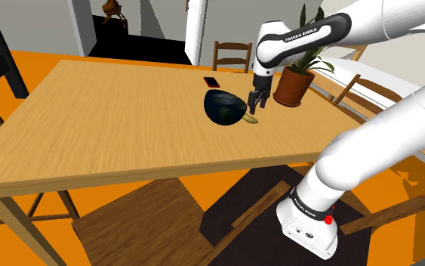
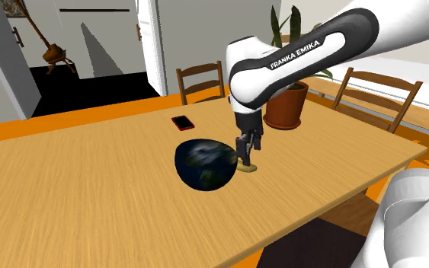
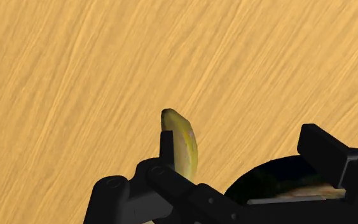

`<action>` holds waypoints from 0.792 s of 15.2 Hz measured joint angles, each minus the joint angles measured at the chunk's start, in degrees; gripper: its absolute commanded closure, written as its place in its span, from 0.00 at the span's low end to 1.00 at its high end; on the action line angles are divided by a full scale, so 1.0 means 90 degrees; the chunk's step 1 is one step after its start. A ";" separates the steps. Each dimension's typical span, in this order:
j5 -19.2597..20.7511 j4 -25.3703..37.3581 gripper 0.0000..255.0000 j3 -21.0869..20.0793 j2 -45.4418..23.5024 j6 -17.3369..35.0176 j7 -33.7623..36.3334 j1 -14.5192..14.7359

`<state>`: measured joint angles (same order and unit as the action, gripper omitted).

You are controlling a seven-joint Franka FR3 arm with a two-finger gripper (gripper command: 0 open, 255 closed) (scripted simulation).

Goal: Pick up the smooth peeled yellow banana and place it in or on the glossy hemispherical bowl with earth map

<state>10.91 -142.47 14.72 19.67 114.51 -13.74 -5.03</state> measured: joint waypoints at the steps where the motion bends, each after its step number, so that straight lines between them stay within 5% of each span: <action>1: -0.0031 0.0065 0.00 0.0116 -0.0209 0.0241 -0.0176 -0.0016; 4: -0.0249 0.0263 0.00 0.0402 -0.0842 0.0870 -0.0678 -0.0018; 7: -0.0024 0.0303 0.00 0.0610 -0.1122 0.0859 -0.0980 -0.0042; 12: -0.0467 0.0093 0.00 0.0653 -0.1532 0.1901 -0.1005 0.0088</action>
<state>6.70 -141.64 20.60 5.88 131.62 -22.78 -4.24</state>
